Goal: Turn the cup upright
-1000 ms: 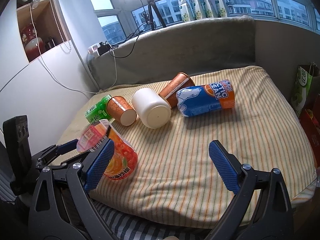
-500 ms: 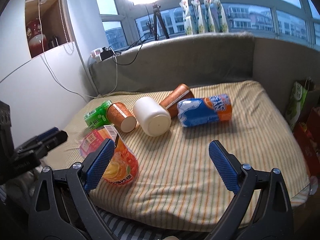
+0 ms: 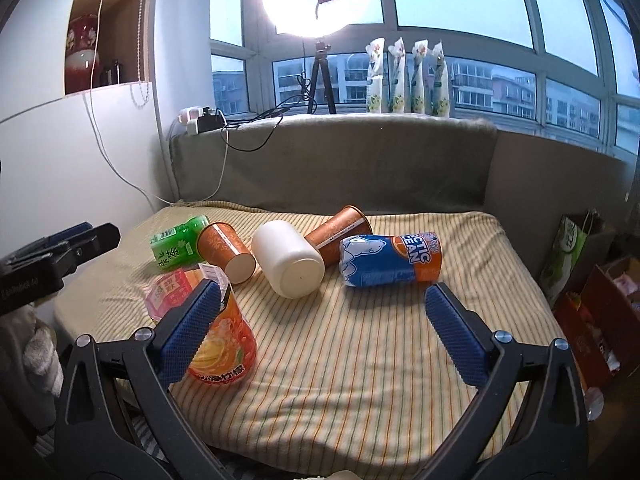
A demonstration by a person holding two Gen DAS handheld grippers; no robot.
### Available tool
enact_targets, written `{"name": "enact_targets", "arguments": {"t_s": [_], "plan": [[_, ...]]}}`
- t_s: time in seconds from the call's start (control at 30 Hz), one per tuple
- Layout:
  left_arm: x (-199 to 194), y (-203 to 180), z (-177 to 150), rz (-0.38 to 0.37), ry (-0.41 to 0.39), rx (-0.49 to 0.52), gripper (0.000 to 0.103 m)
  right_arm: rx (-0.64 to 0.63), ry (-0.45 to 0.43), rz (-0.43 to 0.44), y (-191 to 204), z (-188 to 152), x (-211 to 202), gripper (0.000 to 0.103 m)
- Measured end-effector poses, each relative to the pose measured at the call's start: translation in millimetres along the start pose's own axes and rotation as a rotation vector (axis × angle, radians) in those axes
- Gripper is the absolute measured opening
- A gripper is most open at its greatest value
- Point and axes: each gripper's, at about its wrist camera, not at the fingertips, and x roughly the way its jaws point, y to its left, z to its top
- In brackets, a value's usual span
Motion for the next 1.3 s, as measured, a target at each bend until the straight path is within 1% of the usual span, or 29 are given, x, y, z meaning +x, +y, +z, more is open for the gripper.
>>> {"name": "enact_targets", "arguments": {"t_s": [0.73,1.3], "plan": [[0,-4,3,0.007,-0.003,0.023,0.085,-0.01,0.01,0.015,2,-2,4,0.103],[6,-1,4,0.016,0.002,0.029,0.085,-0.019,0.039,0.045,7,-7,11,0.103]]}}
